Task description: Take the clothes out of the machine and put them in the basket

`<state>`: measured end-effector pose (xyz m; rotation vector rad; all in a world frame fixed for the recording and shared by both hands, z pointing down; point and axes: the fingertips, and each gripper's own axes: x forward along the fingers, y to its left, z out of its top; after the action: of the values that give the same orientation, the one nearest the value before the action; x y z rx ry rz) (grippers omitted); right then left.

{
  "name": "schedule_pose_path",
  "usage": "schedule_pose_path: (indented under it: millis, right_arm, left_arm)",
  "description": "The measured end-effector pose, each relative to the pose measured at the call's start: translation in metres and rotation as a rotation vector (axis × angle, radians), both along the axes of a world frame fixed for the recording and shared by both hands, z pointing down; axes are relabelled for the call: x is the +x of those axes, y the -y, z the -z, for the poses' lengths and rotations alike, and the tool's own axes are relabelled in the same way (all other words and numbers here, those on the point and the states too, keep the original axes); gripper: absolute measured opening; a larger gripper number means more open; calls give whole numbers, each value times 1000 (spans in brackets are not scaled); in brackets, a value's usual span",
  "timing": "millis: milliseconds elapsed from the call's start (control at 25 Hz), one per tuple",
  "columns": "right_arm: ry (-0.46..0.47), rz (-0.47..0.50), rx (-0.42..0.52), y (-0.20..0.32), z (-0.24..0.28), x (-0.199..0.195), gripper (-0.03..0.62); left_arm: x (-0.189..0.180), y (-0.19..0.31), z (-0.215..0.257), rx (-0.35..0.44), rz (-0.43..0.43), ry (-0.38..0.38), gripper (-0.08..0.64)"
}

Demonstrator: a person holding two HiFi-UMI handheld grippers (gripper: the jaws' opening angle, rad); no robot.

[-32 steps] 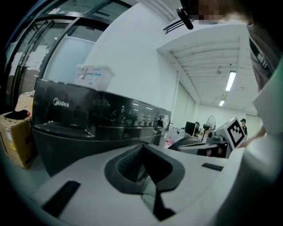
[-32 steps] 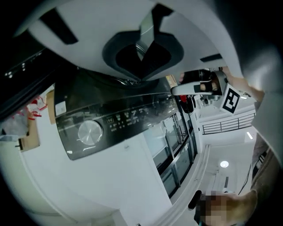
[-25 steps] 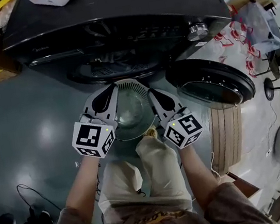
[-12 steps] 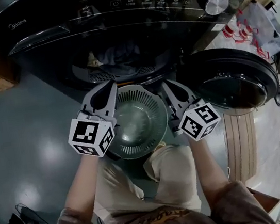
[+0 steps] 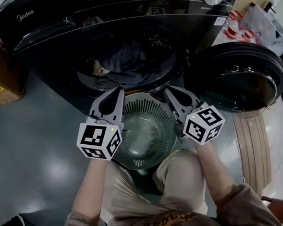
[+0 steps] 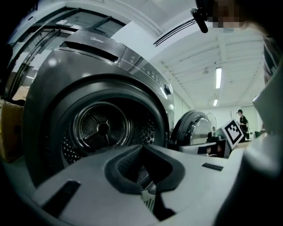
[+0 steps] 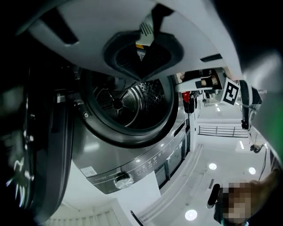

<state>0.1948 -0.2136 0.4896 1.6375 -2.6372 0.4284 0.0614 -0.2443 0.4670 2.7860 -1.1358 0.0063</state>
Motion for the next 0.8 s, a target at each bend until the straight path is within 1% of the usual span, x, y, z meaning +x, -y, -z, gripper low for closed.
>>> schedule_pose_path:
  millis: [160, 440, 520, 560, 600, 720, 800]
  right_arm:
    - [-14, -7, 27, -4, 3, -4, -3]
    - [-35, -3, 43, -10, 1, -11, -3]
    - [-22, -11, 59, -8, 5, -10, -4]
    - [-11, -13, 64, -7, 7, -10, 12]
    - [1, -13, 64, -6, 8, -10, 77]
    - [25, -7, 53, -3, 8, -13, 210]
    - [32, 10, 53, 1, 7, -19, 332]
  left_arm:
    - [-4, -4, 5, 22, 5, 5, 6]
    - [-11, -18, 6, 11, 1, -8, 5]
    - [-12, -20, 7, 13, 7, -13, 6]
    - [-13, -22, 7, 14, 8, -14, 5]
    - [-13, -23, 7, 14, 7, -14, 6]
    - [-14, -29, 5, 8, 3, -14, 6]
    - [-17, -32, 4, 3, 6, -15, 6]
